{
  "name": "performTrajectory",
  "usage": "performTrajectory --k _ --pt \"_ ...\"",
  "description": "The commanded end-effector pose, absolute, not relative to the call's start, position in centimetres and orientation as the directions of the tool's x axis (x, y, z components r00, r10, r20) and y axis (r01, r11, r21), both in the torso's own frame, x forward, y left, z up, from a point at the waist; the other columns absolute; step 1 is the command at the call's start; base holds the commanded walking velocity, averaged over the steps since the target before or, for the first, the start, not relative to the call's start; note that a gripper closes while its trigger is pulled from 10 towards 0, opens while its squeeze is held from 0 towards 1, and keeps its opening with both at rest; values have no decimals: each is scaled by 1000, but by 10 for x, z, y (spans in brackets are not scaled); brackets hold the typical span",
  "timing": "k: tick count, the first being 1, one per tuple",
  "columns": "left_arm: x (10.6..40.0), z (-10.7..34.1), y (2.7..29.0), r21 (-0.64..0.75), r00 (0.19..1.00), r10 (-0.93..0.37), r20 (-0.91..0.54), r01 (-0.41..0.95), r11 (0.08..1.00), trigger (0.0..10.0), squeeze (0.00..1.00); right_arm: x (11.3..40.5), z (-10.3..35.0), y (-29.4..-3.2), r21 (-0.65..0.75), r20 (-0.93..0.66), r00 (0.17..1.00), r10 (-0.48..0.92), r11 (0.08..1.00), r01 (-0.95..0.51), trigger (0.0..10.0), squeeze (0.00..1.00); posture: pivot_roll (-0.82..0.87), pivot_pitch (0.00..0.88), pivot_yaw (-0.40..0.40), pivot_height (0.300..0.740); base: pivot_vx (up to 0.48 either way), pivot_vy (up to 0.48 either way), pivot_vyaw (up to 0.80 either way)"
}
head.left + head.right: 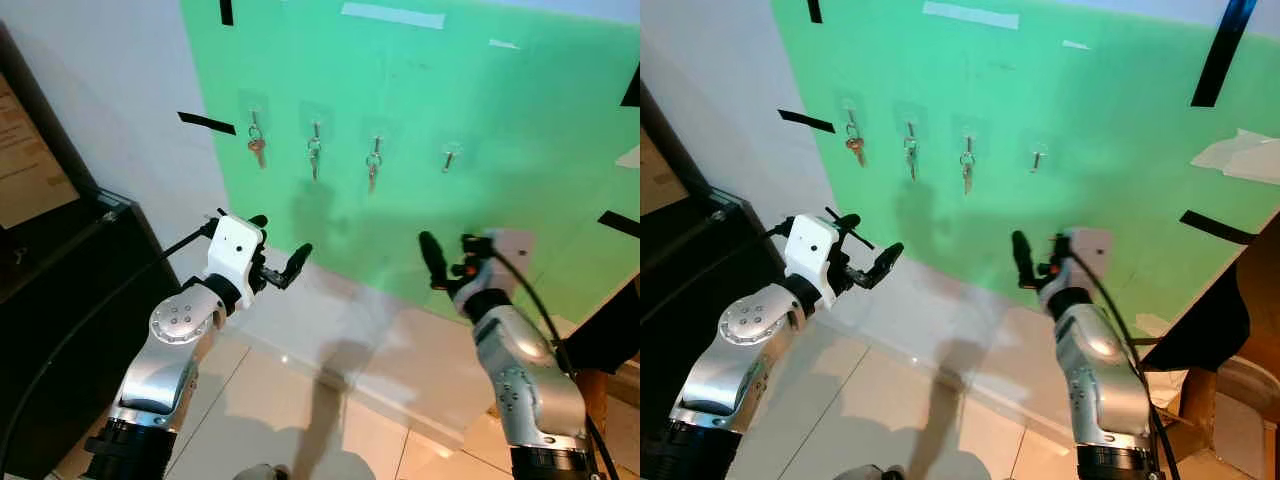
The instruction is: Hang keys on a hook
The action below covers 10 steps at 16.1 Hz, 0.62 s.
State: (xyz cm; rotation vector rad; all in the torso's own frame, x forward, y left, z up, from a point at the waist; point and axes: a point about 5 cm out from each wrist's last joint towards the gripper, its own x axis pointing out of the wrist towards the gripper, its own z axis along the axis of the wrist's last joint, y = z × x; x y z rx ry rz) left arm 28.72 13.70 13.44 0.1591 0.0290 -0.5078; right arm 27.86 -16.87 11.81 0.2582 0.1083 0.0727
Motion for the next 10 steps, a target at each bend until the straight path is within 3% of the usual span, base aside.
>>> performTrajectory --k 1,2,3,4,5,10 --pt "290 136 141 155 894 -444 -55 447 881 10000 153 280 125 -170 315 -64 994 85 947 -61 10000 1000 -119 0 46 740 0 0 0" --pt "290 136 143 150 907 -419 -50 422 894 10000 153 279 124 -167 315 -79 988 130 944 -99 10000 753 -119 0 46 740 0 0 0" --pt "291 135 144 148 914 -404 -50 406 902 10000 145 278 123 -164 260 -100 982 159 957 -128 10000 745 -129 0 45 740 0 0 0" --pt "291 134 146 144 919 -391 -54 394 908 10000 153 277 119 -163 163 -140 977 158 978 -134 10000 831 -129 0 48 740 0 0 0" --pt "291 133 146 147 920 -387 -59 392 908 10000 149 276 115 -162 116 -156 976 155 984 -137 10000 1000 -127 0 49 740 0 0 800" --pt "290 131 144 154 915 -397 -69 403 902 10000 149 267 118 -154 113 -128 961 246 966 -232 10000 1000 -147 0 66 740 0 0 800"
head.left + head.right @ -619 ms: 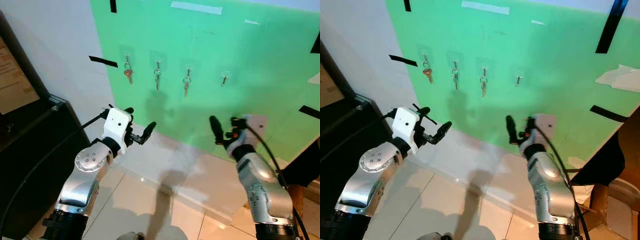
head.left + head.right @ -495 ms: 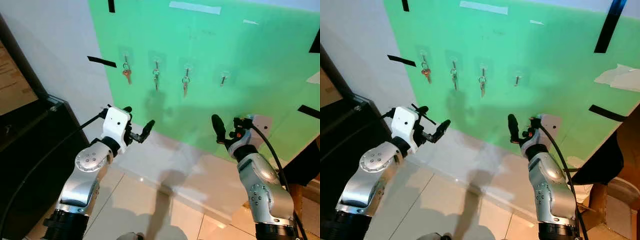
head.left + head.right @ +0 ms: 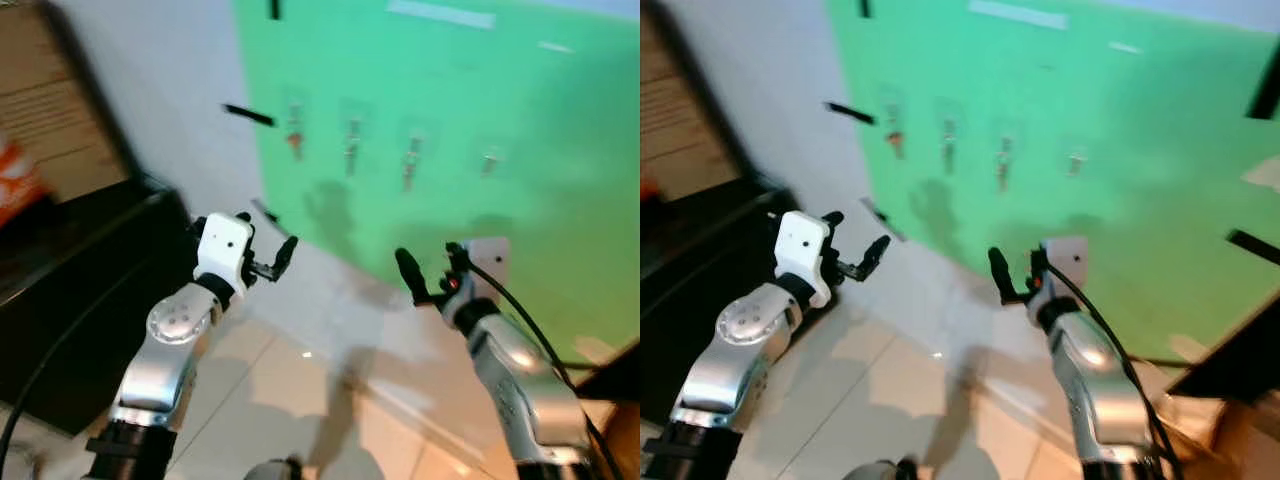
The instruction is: Hang keys on a hook
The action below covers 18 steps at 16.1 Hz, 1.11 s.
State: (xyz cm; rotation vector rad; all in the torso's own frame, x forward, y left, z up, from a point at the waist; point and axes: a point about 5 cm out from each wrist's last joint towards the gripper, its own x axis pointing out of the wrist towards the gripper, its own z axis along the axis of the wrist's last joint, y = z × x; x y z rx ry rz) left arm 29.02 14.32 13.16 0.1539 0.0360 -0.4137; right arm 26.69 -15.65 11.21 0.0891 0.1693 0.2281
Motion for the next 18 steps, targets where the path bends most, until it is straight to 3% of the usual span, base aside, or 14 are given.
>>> performTrajectory --k 1,5,11,15,17,18 --pt "290 131 144 154 916 -395 -69 401 903 10000 149 267 117 -154 105 -131 959 252 965 -239 10000 1000 -147 0 66 740 0 0 800" --pt "291 132 145 157 921 -384 -62 389 908 10000 153 269 119 -159 15 -111 970 214 977 -214 10000 1000 -138 0 58 740 0 0 800" --pt "292 133 143 156 924 -378 -52 381 911 10000 145 267 119 -155 198 -113 960 255 953 -230 10000 1000 -134 0 49 740 0 0 774" --pt "294 136 143 135 934 -356 -33 357 924 10000 141 268 118 -163 227 -117 977 179 962 -149 10000 1000 -138 0 51 740 0 0 766" --pt "296 137 145 148 942 -333 -37 335 931 10000 149 271 113 -170 92 -165 983 79 994 -64 10000 1000 -136 0 49 740 0 0 269" --pt "297 136 146 146 945 -324 -38 326 934 10000 165 271 110 -169 129 -203 976 79 990 -53 10000 980 -135 0 48 740 0 0 0"
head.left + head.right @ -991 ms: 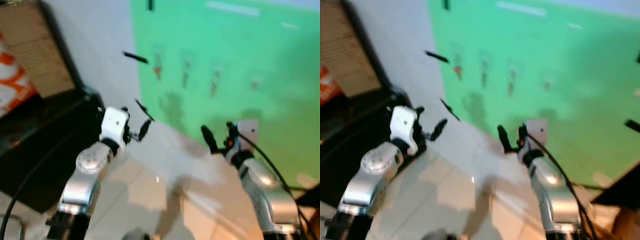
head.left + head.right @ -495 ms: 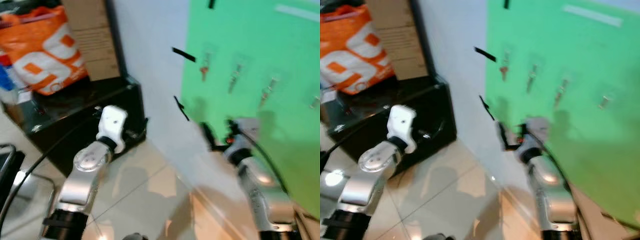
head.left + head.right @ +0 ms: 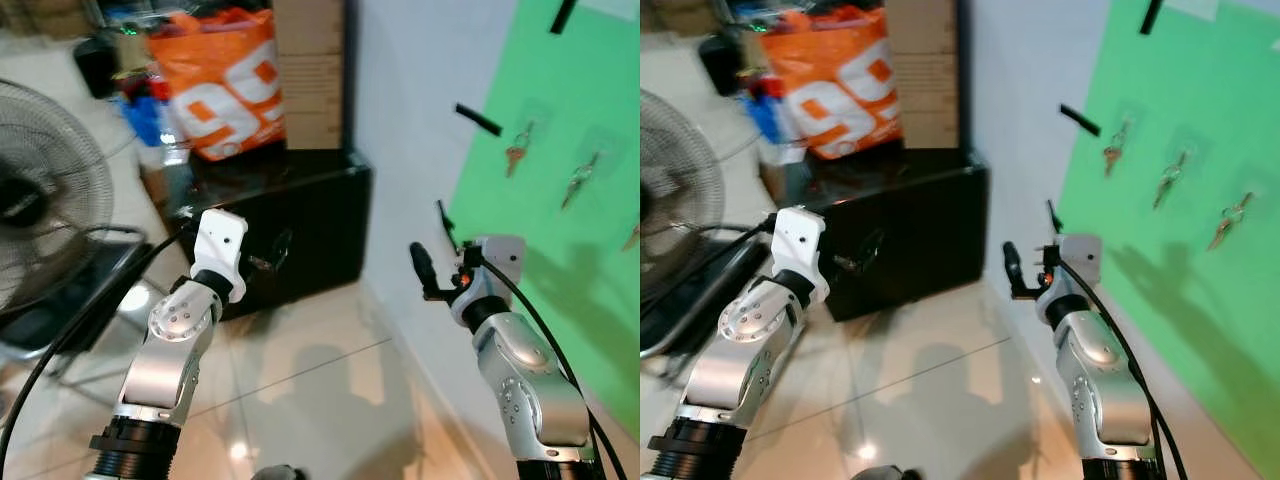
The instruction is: Hang keys on a hook
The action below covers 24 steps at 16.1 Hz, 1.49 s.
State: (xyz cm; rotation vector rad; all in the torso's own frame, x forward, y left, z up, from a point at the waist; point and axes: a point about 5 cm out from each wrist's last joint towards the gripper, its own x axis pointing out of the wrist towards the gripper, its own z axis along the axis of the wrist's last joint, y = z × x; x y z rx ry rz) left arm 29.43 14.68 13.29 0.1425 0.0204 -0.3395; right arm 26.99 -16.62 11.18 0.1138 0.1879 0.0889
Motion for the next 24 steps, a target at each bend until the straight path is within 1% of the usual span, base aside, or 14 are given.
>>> performTrajectory --k 1,2,9,15,17,19,21,24 --pt "297 136 147 141 945 -324 -37 326 935 10000 173 271 110 -169 116 -205 976 78 992 -55 10000 616 -135 0 47 740 0 0 0" --pt "297 135 148 140 946 -321 -40 324 936 10000 184 271 108 -167 124 -211 974 85 990 -59 10000 0 -133 0 47 740 304 0 0" --pt "297 134 149 137 948 -316 -49 320 938 10000 184 270 111 -165 141 -195 978 77 989 -50 10000 0 -138 0 50 740 302 0 0" --pt "298 132 151 133 949 -309 -61 314 940 10000 192 270 111 -164 111 -186 979 77 992 -57 10000 0 -136 0 49 740 300 0 0" --pt "298 131 153 135 950 -305 -66 311 941 10000 192 272 111 -163 53 -195 977 89 995 -80 10000 0 -137 0 51 740 300 0 0" --pt "298 130 153 137 950 -305 -68 312 940 10000 192 272 111 -164 59 -196 979 50 997 -39 10000 0 -134 0 52 740 306 0 800" --pt "298 130 154 138 950 -305 -68 312 940 10000 196 272 111 -165 89 -193 981 38 996 -21 10000 0 -134 0 53 740 311 0 0" --pt "300 131 153 141 949 -308 -70 315 939 10000 204 273 113 -166 79 -175 984 18 997 -4 10000 0 -135 0 57 740 295 0 0"
